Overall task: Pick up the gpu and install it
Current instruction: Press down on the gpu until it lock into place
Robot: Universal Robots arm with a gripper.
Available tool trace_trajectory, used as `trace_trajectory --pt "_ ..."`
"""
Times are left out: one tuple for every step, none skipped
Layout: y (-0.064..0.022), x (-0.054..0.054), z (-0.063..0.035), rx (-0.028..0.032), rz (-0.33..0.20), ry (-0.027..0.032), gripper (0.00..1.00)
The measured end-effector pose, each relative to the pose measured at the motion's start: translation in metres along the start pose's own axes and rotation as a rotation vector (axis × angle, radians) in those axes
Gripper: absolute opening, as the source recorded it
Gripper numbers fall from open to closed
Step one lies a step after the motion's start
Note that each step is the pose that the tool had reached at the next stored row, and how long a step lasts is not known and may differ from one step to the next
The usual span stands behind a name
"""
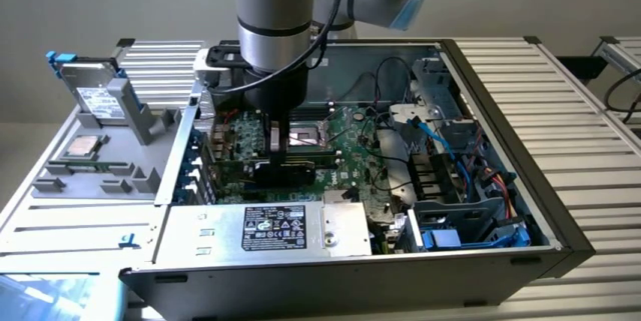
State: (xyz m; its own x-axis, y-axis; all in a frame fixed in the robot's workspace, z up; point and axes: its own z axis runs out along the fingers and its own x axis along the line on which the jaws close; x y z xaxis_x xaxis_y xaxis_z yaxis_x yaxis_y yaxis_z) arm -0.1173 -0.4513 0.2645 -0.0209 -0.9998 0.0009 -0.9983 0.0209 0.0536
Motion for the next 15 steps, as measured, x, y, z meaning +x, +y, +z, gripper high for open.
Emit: trace_trajectory --pt "-0.0001 0.0 0.0008 -0.0012 0.0 -0.0018 0.12" --pt "-0.0001 0.0 0.0014 -0.0022 -0.001 -0.0039 0.12" --pt "-0.0001 0.0 0.0017 -0.0037 -0.001 -0.0048 0.12" --pt "0.0 0.0 0.0011 -0.0063 -0.001 -0.0059 0.12" --pt "0.0001 0.0 -0.0004 -0.0096 -0.001 -0.0073 0.12" --pt "0.0004 0.0 -0.002 -0.0134 0.0 -0.0075 0.12" --pt "0.0007 0.0 -0.0045 -0.0177 0.0 -0.006 0.12" --pt "0.0009 0.0 -0.0064 -0.0219 0.0 -0.0056 0.12" --pt "0.0012 0.0 -0.0084 -0.0254 -0.001 -0.0054 0.12" --pt "0.0015 0.0 -0.0106 -0.0283 0.0 -0.0052 0.12" --pt "0.0019 0.0 -0.0127 -0.0307 0.0 -0.0051 0.12" --pt "0.0024 0.0 -0.015 -0.032 0.0 -0.005 0.12" --pt "0.003 0.0 -0.0174 -0.0325 -0.001 -0.0047 0.12" --pt "0.0037 0.0 -0.0203 -0.0327 0.0 -0.0042 0.12" --pt "0.0044 0.0 -0.0235 -0.0328 0.0 -0.0032 0.12"
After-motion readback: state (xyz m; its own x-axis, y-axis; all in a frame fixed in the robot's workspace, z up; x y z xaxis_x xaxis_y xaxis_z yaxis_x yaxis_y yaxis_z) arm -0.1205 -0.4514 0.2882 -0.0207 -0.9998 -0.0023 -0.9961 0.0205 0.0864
